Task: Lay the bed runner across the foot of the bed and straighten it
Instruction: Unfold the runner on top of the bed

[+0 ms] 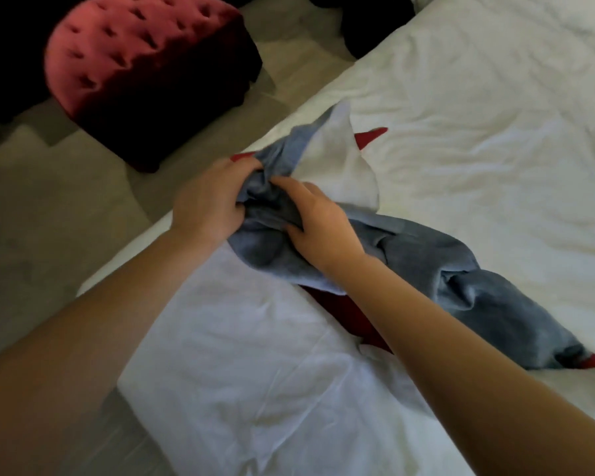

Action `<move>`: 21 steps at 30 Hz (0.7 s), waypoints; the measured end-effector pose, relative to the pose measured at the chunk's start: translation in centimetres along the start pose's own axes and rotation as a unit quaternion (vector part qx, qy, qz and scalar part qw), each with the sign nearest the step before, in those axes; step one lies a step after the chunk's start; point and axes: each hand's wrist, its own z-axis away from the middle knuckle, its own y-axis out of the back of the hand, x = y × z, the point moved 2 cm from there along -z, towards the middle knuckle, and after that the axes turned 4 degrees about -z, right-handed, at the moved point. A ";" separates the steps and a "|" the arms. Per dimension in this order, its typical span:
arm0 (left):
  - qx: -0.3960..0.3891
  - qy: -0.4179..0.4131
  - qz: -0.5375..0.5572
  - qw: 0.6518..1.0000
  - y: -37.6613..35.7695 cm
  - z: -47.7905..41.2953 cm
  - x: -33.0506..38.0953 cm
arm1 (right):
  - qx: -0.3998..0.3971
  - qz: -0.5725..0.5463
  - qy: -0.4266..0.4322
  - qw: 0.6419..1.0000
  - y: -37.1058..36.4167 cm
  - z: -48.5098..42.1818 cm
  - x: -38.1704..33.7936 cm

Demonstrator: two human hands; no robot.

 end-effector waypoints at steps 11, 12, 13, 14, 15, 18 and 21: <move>0.031 -0.044 -0.051 0.997 -2.6 4.7 0.1 | -0.093 0.183 -0.056 0.977 4.1 6.1 5.3; 0.033 -0.110 -0.030 0.993 -2.9 5.2 1.5 | -0.101 0.215 -0.069 0.969 5.1 7.1 6.2; 0.014 -0.176 -0.014 0.984 -3.4 5.7 3.1 | -0.104 0.235 -0.086 0.963 6.1 8.2 7.2; -0.019 -0.232 -0.014 0.972 -4.2 6.4 4.6 | -0.103 0.243 -0.111 0.958 7.0 9.2 8.1; -0.055 -0.274 -0.034 0.959 -5.2 7.0 5.8 | -0.105 0.242 -0.142 0.954 7.8 10.2 9.0; -0.116 -0.317 -0.150 0.929 -8.1 7.1 7.8 | -0.167 0.308 -0.203 0.914 8.7 12.9 11.5; -0.121 -0.287 -0.216 0.925 -9.6 4.7 8.8 | -0.181 0.370 -0.222 0.884 8.5 14.4 13.6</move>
